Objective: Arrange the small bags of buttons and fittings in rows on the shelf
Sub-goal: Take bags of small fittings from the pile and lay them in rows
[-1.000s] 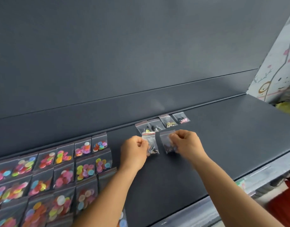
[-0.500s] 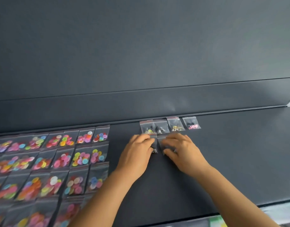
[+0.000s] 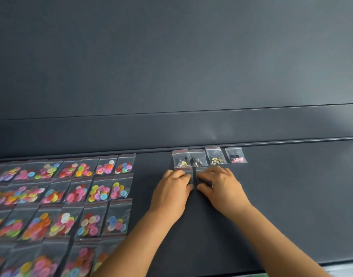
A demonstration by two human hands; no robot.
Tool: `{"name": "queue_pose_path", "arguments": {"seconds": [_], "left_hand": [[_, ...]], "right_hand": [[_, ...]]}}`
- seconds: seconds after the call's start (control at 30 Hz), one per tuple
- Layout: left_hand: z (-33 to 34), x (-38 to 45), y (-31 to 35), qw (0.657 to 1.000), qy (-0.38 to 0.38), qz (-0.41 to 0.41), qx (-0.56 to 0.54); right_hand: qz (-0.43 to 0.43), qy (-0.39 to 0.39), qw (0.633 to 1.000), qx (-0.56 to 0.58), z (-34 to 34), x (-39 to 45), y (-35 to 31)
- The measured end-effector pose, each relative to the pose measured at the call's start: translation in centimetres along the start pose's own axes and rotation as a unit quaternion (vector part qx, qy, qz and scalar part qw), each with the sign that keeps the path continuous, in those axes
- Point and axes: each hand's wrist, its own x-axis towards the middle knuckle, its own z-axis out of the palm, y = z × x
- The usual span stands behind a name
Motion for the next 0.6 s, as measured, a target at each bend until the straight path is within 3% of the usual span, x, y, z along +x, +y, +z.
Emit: {"name": "queue_pose_path", "arguments": {"seconds": [0.4, 0.6], "left_hand": [[-0.9, -0.5, 0.7, 1.0, -0.01, 0.0, 0.018], [-3.0, -3.3, 0.5, 0.997, 0.018, -0.055, 0.058]], "right_hand": [[-0.017, -0.043, 0.999, -0.011, -0.8, -0.3, 0.0], [-0.045, -0.053, 0.996, -0.058, -1.3, -1.5, -1.5]]}}
